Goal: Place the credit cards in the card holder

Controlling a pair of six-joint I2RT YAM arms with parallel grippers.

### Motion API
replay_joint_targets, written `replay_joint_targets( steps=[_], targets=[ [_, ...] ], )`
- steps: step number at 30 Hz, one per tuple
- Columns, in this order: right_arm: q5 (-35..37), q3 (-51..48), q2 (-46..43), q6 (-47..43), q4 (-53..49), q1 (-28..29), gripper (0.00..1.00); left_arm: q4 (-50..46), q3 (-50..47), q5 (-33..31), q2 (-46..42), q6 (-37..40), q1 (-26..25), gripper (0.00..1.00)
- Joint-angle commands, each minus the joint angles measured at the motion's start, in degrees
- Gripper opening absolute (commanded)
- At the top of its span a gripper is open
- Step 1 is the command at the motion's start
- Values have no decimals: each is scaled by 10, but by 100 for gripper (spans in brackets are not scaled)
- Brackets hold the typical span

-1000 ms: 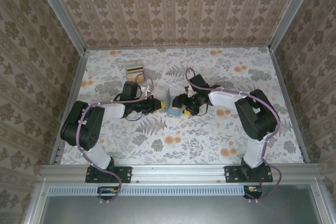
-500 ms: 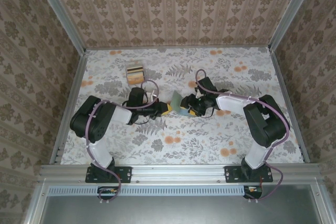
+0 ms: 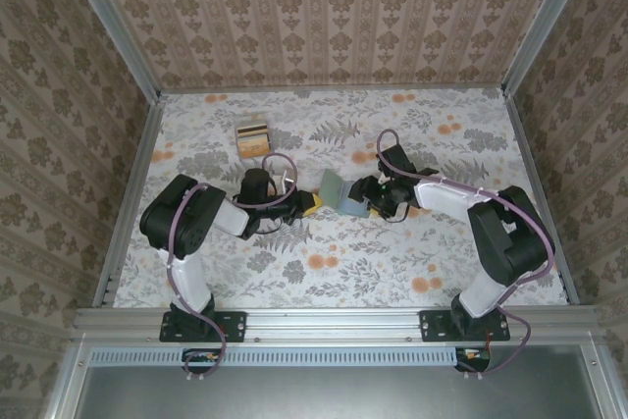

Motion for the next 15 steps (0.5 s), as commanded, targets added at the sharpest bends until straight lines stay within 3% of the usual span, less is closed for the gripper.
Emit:
replay_joint_targets(
  steps=[1, 15],
  targets=[
    [10, -13, 7, -1, 5, 0, 61, 18, -4, -5, 7, -4, -4, 0],
    [-11, 1, 42, -6, 27, 1, 46, 14, -9, -21, 8, -3, -19, 0]
  ],
)
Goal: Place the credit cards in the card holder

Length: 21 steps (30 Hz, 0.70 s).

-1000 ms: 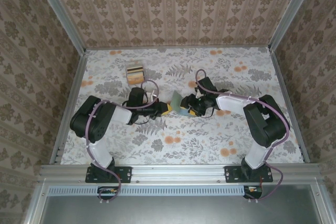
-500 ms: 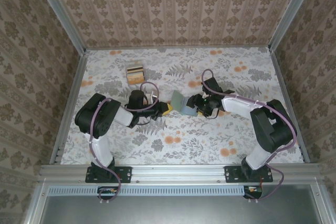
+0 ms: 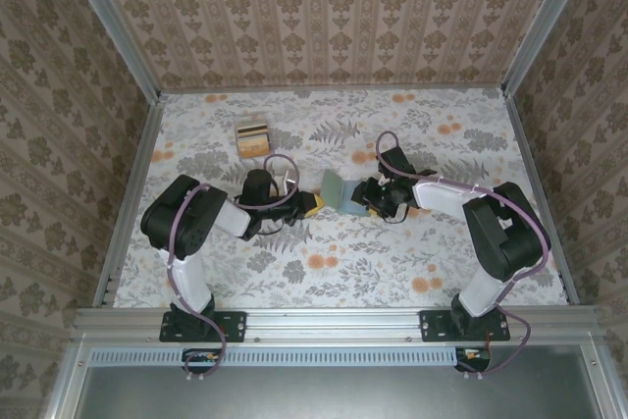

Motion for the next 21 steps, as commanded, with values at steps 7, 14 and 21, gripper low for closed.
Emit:
replay_joint_targets(
  steps=[7, 14, 21],
  targets=[
    [1, 8, 13, -8, 0, 2, 46, 14, -12, -7, 6, -3, -5, 0],
    [6, 3, 16, -13, 0, 2, 49, 16, -14, -10, 6, -2, -6, 0],
    [-48, 22, 47, -1, 44, 18, 38, 16, -15, -16, 15, 3, -9, 0]
  ],
)
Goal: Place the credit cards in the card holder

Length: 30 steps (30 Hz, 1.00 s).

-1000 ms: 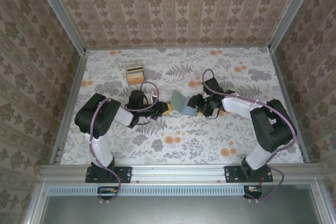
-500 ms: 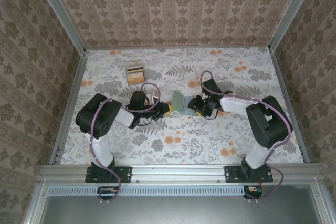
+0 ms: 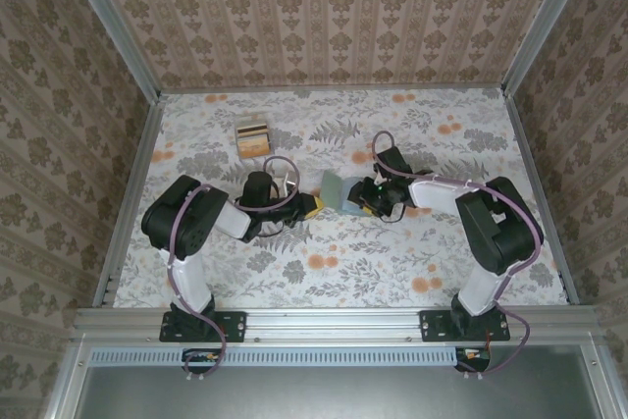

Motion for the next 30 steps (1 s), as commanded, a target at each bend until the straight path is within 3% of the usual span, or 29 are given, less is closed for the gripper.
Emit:
replay_joint_targets(
  steps=[1, 11, 24, 30],
  targets=[
    [-20, 19, 22, -2, 5, 14, 35, 13, -7, -6, 17, 2, -6, 0],
    [-75, 33, 46, 21, 78, 14, 32, 32, -11, -17, 24, -11, -10, 0],
    [-139, 18, 50, 36, 174, 11, 53, 31, -16, -21, 30, -7, -10, 0],
    [-165, 25, 67, 39, 190, 2, 56, 32, -14, -23, 37, 0, -10, 0]
  ],
)
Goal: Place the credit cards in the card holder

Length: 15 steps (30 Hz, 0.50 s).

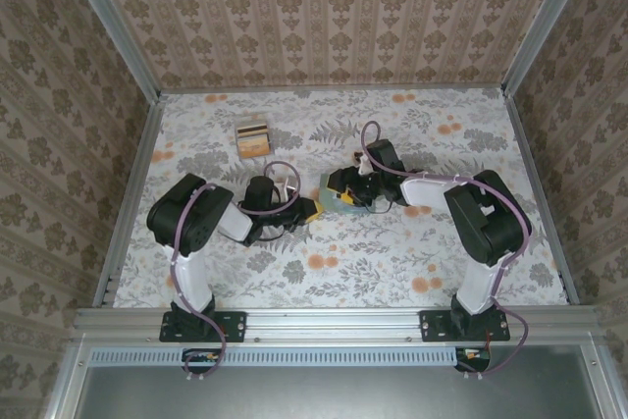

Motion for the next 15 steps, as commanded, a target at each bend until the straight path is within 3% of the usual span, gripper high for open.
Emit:
replay_joint_targets(
  steps=[1, 15],
  targets=[
    [-33, 4, 25, 7, 21, -7, 56, 14, -2, -3, 10, 7, -3, 0],
    [-123, 49, 73, 15, 40, -13, 64, 15, 4, -6, 28, 16, -1, 0]
  ],
)
